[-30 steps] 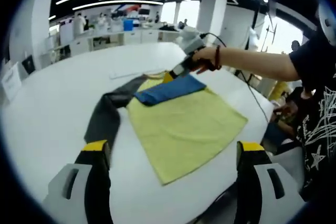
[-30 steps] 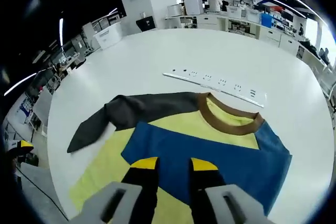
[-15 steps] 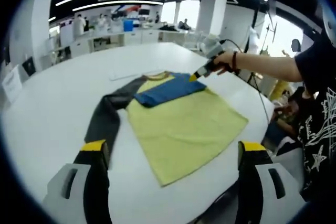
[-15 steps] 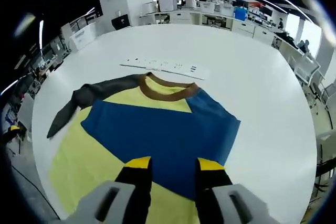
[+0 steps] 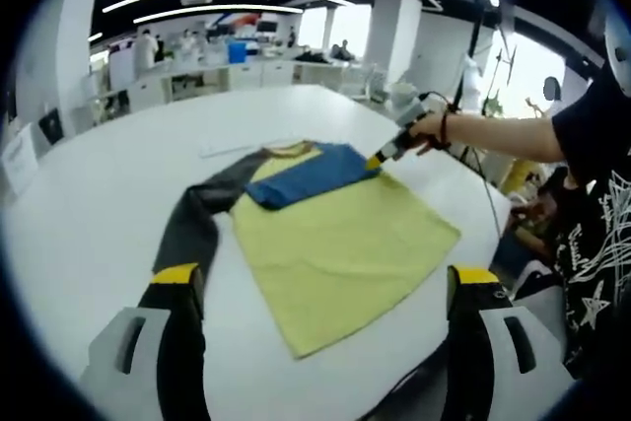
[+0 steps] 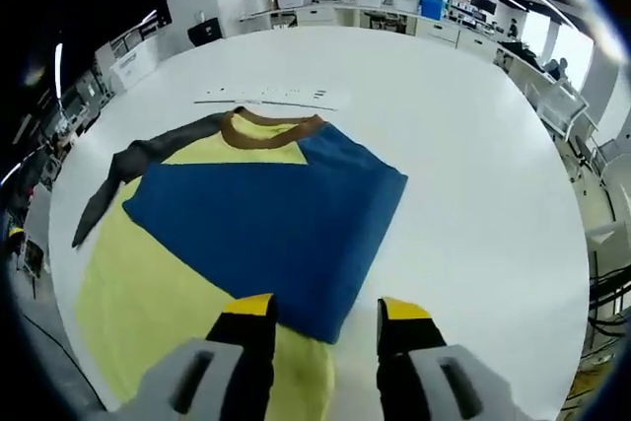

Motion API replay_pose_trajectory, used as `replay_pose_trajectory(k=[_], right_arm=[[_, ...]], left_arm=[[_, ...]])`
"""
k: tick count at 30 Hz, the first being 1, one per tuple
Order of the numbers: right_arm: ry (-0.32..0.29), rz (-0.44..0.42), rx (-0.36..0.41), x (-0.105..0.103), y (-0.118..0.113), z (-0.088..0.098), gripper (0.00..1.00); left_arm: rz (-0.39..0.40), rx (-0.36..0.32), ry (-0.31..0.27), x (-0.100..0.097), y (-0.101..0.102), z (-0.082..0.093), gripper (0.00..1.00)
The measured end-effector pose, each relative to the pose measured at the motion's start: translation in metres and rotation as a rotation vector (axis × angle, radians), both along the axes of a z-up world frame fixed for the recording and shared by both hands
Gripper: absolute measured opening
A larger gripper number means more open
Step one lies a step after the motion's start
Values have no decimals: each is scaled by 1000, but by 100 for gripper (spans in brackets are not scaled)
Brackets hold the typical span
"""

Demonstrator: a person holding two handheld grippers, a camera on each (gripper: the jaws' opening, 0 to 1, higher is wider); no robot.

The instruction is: Fold the garment on the visible template until the final outline fits inside the template.

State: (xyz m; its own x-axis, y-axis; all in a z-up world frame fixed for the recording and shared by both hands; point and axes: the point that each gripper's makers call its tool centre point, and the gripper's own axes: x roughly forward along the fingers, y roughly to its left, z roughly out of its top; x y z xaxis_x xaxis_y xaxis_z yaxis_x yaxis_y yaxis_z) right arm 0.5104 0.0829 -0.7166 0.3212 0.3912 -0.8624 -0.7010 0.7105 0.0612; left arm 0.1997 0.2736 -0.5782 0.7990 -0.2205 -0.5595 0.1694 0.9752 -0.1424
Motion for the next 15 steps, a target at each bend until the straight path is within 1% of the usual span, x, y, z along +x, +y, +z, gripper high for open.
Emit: replay_pose_trajectory(k=[1,3,6,9,11,14,15], right_arm=[[7,-5,-5,-1,-3,-2,33],[16,-18,-11,-3,-6,-6,31],[22,-40,2,-3,-9,-6,21],[28,-70,14,-1,-11,-6,20],[45,-87,30,-2,-12,-8,20],[54,-95,33,-4,-13,-10,17],[45,-92,33,-3,-13,-9,16]], left_arm=[[2,1,0,0,0,0,99],[0,2,3,0,0,0,99],[0,5,8,-1,-1,-1,99],[0,6,10,-1,-1,-1,99],[2,6,12,0,-1,-2,99],[3,5,13,0,-1,-2,99],[3,4,14,0,-2,-2,99]])
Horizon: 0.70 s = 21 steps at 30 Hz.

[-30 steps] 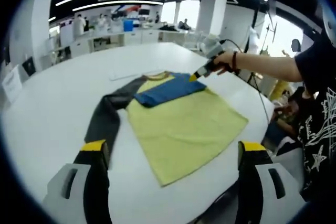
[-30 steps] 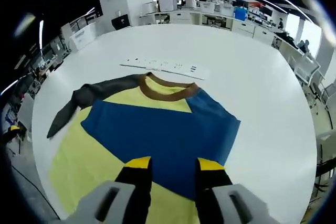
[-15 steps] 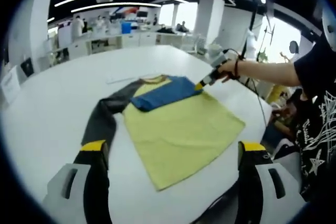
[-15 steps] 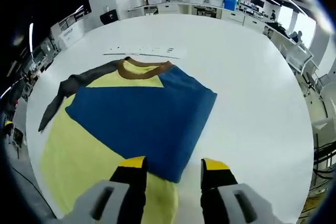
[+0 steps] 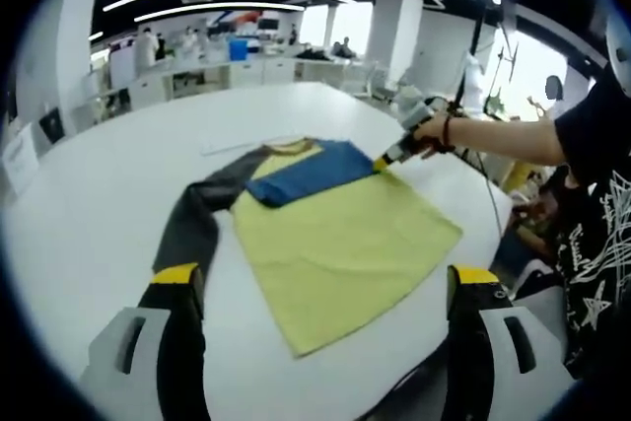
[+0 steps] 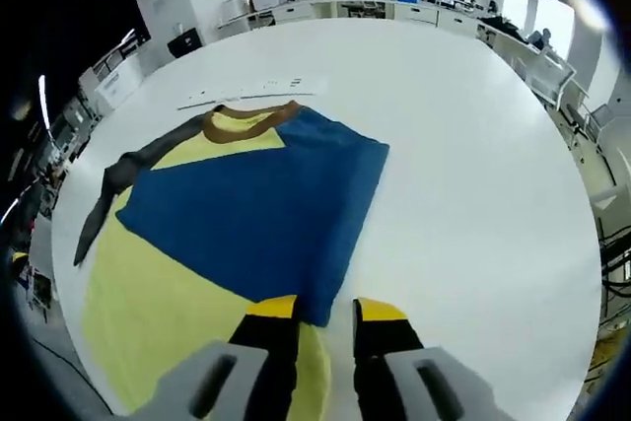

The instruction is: Fold the garment on the visible template until the final outline fits inside the template.

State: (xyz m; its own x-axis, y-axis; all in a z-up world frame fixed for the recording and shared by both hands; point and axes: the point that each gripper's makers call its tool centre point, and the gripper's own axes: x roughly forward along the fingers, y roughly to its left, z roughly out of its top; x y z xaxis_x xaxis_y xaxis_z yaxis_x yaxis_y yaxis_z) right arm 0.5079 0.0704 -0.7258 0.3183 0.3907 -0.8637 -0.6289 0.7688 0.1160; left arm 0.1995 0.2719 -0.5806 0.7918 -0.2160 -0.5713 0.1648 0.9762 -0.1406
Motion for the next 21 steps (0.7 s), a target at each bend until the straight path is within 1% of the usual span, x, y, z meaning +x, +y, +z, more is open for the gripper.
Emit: replay_pose_trajectory(k=[5,8,9,12,16,21], right_arm=[[-5,23,-11,0,1,-1,13],[9,34,5,-4,5,-2,2],[-3,33,-9,-3,4,-3,2],[-7,49,-14,-3,4,-2,1],[13,50,1,-2,3,-2,0],[24,54,0,-1,-1,-3,0]], left_arm=[[0,6,5,-1,0,0,99],[8,5,7,-2,1,0,99],[11,6,10,-2,2,-1,99],[17,5,14,-3,2,-1,99],[20,7,19,-5,3,-2,99],[22,8,20,-5,4,-2,99]])
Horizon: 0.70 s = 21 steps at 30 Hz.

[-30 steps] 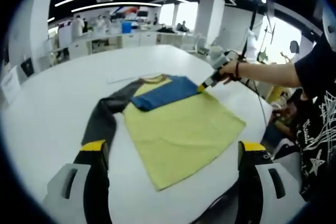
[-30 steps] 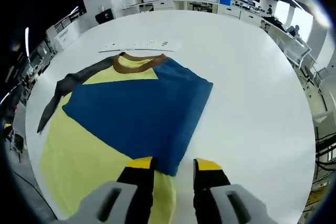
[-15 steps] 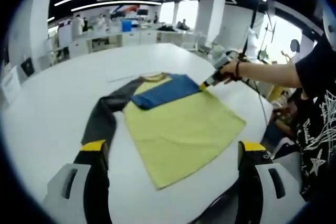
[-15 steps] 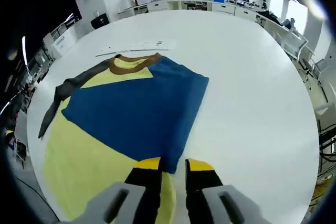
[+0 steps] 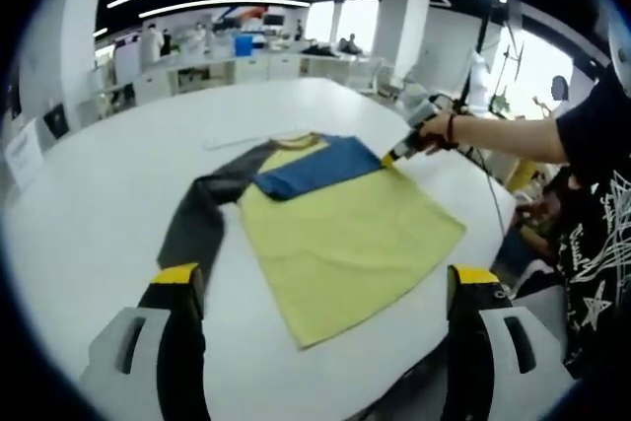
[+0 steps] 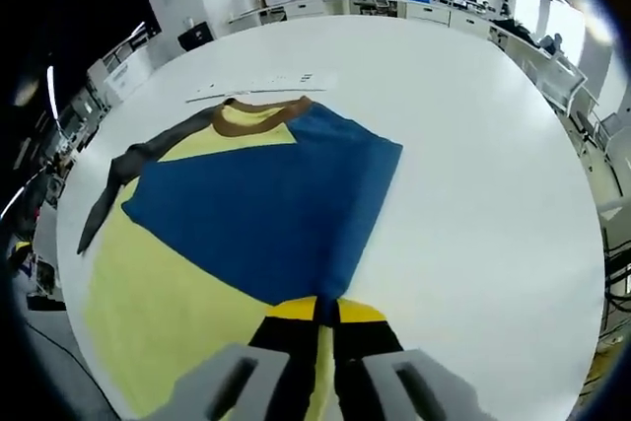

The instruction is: Fold the garment on the visible template until the final outline fits inside the template.

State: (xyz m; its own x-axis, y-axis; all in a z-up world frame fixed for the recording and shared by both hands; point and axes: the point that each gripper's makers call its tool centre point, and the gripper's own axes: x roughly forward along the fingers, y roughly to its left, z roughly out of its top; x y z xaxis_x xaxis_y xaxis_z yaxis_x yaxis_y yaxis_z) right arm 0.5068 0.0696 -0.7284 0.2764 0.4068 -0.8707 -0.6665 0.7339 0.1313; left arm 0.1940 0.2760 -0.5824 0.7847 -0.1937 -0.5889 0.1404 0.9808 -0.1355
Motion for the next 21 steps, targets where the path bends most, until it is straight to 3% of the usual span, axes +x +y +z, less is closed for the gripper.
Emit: replay_pose_trajectory(k=[21], right_arm=[[-1,4,-57,16,-32,0,0]], left_arm=[[-7,3,12,-1,0,-2,99]])
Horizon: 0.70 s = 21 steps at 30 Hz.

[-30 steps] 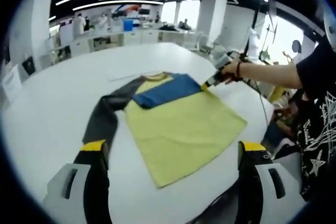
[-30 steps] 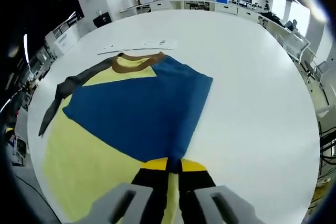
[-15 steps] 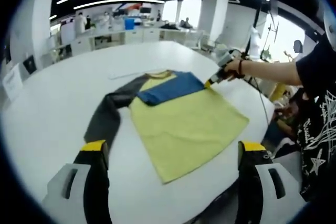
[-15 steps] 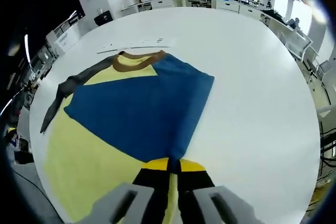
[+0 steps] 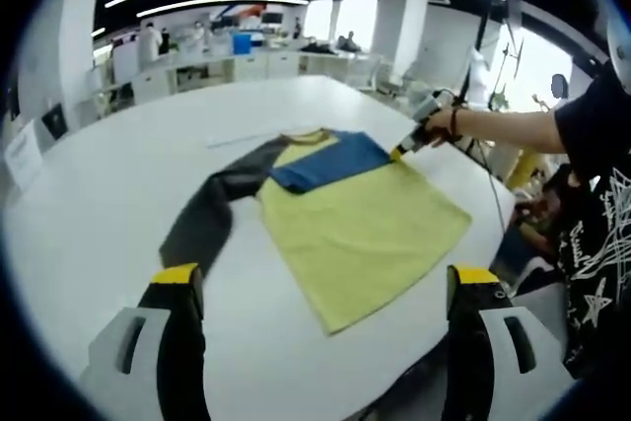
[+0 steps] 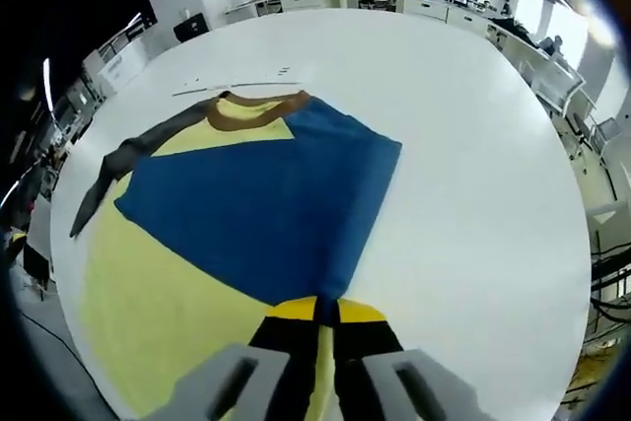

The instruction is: Fold the garment on the visible template until the final outline fits inside the template.

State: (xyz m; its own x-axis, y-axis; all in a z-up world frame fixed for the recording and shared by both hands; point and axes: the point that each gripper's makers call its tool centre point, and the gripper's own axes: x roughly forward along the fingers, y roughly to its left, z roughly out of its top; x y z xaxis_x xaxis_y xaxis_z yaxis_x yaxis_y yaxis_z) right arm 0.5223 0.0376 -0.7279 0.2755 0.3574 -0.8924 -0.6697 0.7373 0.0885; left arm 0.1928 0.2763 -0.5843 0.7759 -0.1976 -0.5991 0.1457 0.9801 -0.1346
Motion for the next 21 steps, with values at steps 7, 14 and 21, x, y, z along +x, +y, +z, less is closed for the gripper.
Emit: replay_pose_trajectory(k=[7,14,21], right_arm=[[1,-15,-19,8,-13,0,0],[1,-24,-30,13,-22,0,0],[-22,-17,-66,18,-32,0,0]], left_arm=[[0,4,1,1,1,0,99],[0,7,4,1,2,0,99],[-1,10,10,1,2,-1,99]])
